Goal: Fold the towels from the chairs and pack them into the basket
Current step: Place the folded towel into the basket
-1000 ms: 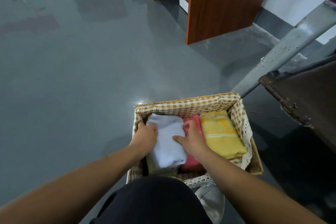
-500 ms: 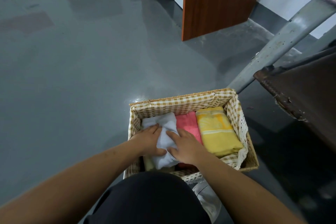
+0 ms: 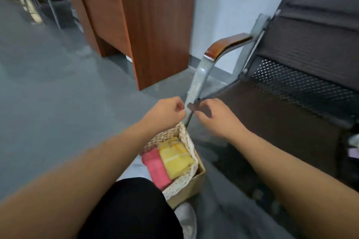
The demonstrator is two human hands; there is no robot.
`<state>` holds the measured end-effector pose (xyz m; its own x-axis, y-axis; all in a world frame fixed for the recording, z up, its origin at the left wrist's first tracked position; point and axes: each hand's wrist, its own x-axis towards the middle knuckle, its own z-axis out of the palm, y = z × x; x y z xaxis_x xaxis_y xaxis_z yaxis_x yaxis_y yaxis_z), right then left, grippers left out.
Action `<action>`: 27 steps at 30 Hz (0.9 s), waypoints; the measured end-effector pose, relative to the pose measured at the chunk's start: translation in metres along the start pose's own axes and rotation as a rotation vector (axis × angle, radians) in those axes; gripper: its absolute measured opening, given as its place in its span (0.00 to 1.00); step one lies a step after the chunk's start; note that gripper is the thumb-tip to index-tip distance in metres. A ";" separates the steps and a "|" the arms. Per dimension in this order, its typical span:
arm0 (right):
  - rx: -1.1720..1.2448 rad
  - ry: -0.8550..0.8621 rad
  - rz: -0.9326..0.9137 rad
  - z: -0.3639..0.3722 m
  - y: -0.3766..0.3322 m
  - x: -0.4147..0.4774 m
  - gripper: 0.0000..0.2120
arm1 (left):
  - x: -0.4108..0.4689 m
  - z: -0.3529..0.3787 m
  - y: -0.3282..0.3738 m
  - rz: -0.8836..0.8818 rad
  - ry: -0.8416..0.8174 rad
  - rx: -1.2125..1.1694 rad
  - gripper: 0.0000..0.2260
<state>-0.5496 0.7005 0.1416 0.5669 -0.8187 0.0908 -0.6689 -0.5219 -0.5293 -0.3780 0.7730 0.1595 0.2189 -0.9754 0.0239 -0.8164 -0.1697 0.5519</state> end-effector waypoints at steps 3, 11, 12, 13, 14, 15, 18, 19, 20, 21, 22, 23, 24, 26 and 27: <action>-0.041 0.166 0.037 -0.085 0.020 -0.042 0.19 | -0.005 0.007 0.088 0.178 -0.031 -0.012 0.07; -0.162 0.356 0.333 -0.221 0.123 -0.175 0.21 | -0.013 0.082 0.277 0.487 -0.163 0.001 0.08; -0.174 0.370 0.371 -0.230 0.138 -0.191 0.21 | -0.013 0.094 0.296 0.518 -0.179 0.006 0.09; -0.186 0.393 0.415 -0.240 0.159 -0.211 0.21 | -0.014 0.110 0.319 0.552 -0.198 0.010 0.09; -0.197 0.406 0.459 -0.248 0.176 -0.227 0.20 | -0.014 0.125 0.337 0.572 -0.214 0.016 0.09; -0.205 0.416 0.502 -0.254 0.191 -0.242 0.19 | -0.014 0.139 0.353 0.587 -0.233 0.019 0.09; -0.223 0.422 0.654 -0.271 0.244 -0.289 0.19 | -0.017 0.193 0.403 0.632 -0.310 0.013 0.10; -0.231 0.419 0.687 -0.274 0.260 -0.302 0.19 | -0.018 0.211 0.415 0.640 -0.342 0.016 0.10; -0.230 0.416 0.714 -0.275 0.275 -0.313 0.20 | -0.018 0.227 0.425 0.649 -0.371 0.022 0.09; -0.230 0.409 0.759 -0.277 0.291 -0.325 0.20 | -0.019 0.247 0.437 0.662 -0.404 0.026 0.09; -0.238 0.403 0.799 -0.277 0.306 -0.334 0.21 | -0.019 0.264 0.445 0.669 -0.427 0.033 0.10; -0.248 0.386 0.841 -0.277 0.323 -0.343 0.23 | -0.018 0.285 0.455 0.676 -0.454 0.042 0.10; -0.259 0.365 0.878 -0.275 0.336 -0.350 0.24 | -0.017 0.303 0.461 0.679 -0.475 0.053 0.11; -0.274 0.317 0.944 -0.271 0.363 -0.358 0.25 | -0.014 0.338 0.471 0.694 -0.507 0.082 0.14; -0.284 0.297 0.968 -0.269 0.374 -0.359 0.25 | -0.013 0.354 0.475 0.703 -0.518 0.103 0.16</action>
<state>-1.1324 0.7347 0.1381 -0.3846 -0.9222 -0.0413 -0.8835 0.3807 -0.2730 -0.9573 0.6554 0.1264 -0.6023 -0.7956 -0.0652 -0.7205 0.5066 0.4735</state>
